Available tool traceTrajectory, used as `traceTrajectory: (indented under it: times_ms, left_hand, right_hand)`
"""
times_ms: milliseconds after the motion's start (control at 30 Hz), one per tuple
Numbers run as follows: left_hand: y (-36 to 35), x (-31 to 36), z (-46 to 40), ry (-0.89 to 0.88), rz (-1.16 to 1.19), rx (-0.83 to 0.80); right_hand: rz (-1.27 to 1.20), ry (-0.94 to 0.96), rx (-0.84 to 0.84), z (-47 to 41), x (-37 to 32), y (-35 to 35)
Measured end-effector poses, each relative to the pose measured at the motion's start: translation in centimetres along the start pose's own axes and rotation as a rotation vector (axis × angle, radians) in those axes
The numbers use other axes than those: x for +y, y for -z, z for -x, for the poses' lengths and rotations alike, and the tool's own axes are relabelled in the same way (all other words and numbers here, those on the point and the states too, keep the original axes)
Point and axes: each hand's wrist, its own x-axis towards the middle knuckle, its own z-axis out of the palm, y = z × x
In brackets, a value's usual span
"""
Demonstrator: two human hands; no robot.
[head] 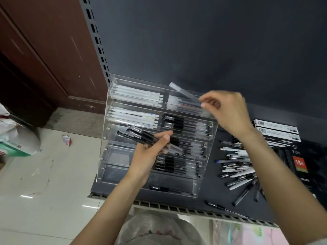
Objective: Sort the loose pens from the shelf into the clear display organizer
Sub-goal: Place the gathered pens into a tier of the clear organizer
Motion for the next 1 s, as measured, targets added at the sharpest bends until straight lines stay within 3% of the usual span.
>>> traceTrajectory:
  times_ms: [233, 767, 900, 1000]
  left_hand:
    - [0.1, -0.6, 0.1, 0.061, -0.035, 0.025]
    - [0.2, -0.8, 0.4, 0.046, -0.026, 0.063]
    - [0.2, -0.7, 0.8, 0.045, 0.003, 0.093]
    - [0.2, -0.8, 1.2, 0.033, 0.032, 0.14]
  right_hand:
    - [0.308, 0.083, -0.056, -2.8, 1.9, -2.4]
    - [0.48, 0.183, 0.013, -1.2, 2.1, -3.9]
    - [0.239, 0.157, 0.151, 1.6, -0.9, -2.4]
    - [-0.161, 0.123, 0.053, 6.0, -5.2, -2.3]
